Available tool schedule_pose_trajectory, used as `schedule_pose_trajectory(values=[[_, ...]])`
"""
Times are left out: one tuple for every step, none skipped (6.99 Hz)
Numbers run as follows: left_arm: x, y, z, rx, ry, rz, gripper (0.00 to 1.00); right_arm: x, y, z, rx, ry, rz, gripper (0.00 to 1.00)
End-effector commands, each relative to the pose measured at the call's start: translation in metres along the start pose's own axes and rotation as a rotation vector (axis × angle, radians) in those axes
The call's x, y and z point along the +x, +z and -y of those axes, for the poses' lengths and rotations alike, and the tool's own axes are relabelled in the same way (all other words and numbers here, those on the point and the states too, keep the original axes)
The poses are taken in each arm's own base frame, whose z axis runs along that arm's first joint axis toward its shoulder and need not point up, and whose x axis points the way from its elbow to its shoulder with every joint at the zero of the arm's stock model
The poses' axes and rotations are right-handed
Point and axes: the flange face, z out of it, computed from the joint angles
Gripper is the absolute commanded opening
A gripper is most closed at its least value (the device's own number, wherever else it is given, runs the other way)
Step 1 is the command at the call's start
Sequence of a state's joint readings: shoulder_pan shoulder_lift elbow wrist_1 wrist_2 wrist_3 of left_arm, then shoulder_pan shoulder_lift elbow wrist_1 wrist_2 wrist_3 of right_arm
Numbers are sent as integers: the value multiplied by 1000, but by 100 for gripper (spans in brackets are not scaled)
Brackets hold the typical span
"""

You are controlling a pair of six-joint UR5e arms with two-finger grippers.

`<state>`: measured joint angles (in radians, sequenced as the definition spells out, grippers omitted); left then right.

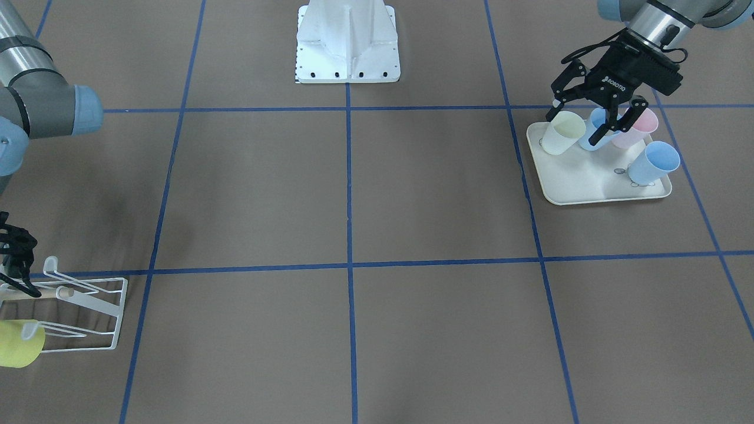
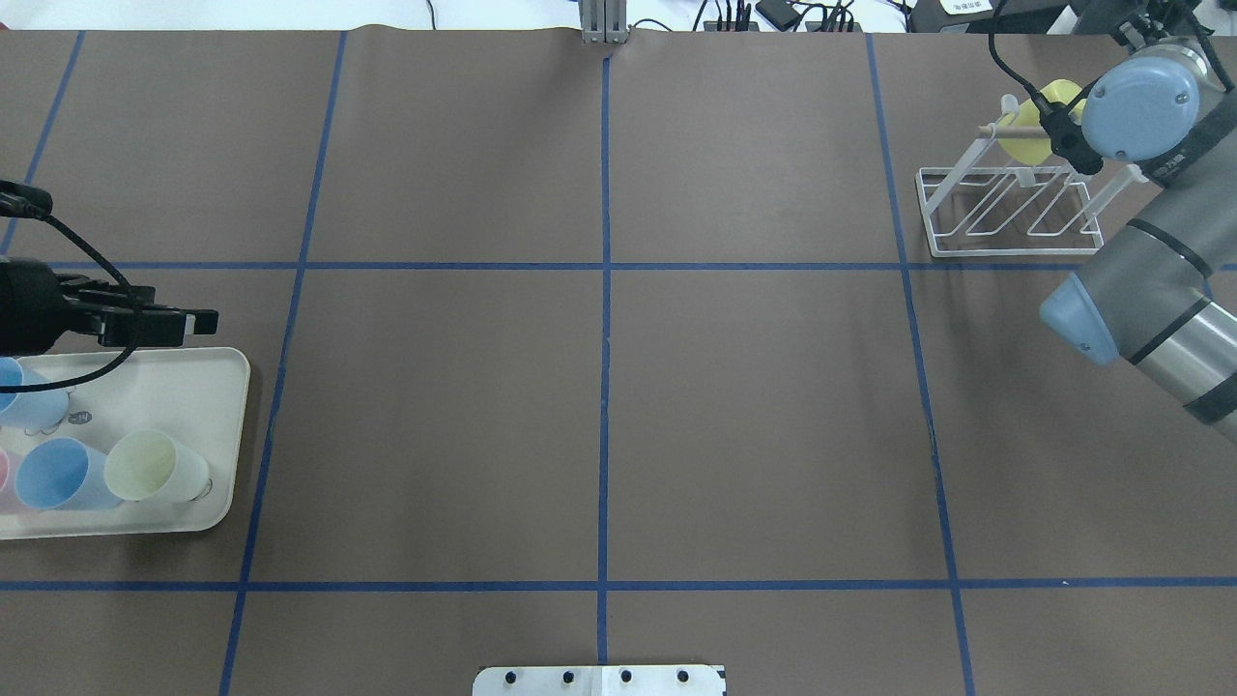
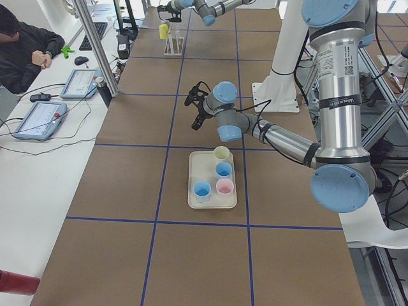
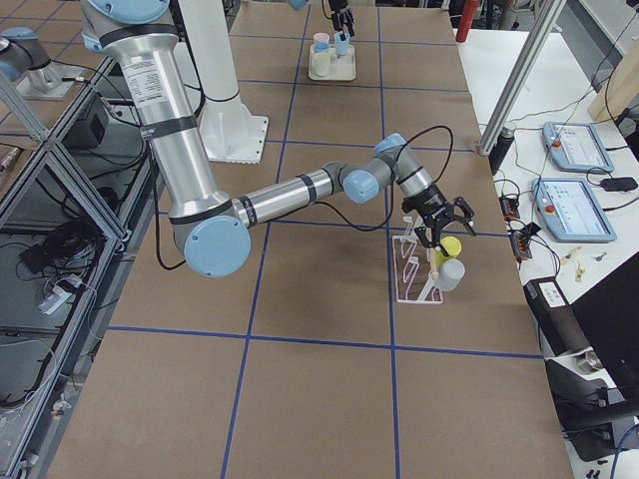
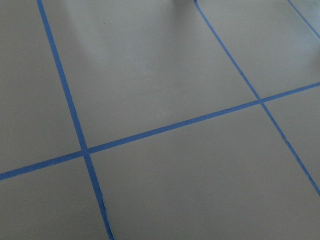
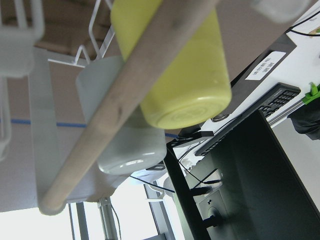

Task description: Transfer IKEA cup to right arm and place on rack

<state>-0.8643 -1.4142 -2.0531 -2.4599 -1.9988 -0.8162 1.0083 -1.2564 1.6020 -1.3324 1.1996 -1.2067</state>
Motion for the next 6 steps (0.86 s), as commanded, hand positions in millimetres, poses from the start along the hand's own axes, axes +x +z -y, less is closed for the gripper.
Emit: schedule_pose_trajectory(values=[[-35, -16, -20, -17, 61, 77, 100, 5, -34, 7, 179, 295, 24, 98], [-44, -12, -24, -22, 57, 90, 100, 2, -44, 12, 252, 440, 66, 99], [-54, -5, -28, -27, 53, 112, 100, 5, -68, 18, 359, 587, 114, 99], [-61, -2, -26, 4, 54, 160, 100, 0, -92, 21, 454, 732, 179, 99], [-75, -6, -41, -22, 105, 181, 100, -1, -125, 26, 552, 867, 248, 99], [-96, -11, -63, -39, 166, 193, 100, -5, -150, 46, 637, 1000, 377, 99]])
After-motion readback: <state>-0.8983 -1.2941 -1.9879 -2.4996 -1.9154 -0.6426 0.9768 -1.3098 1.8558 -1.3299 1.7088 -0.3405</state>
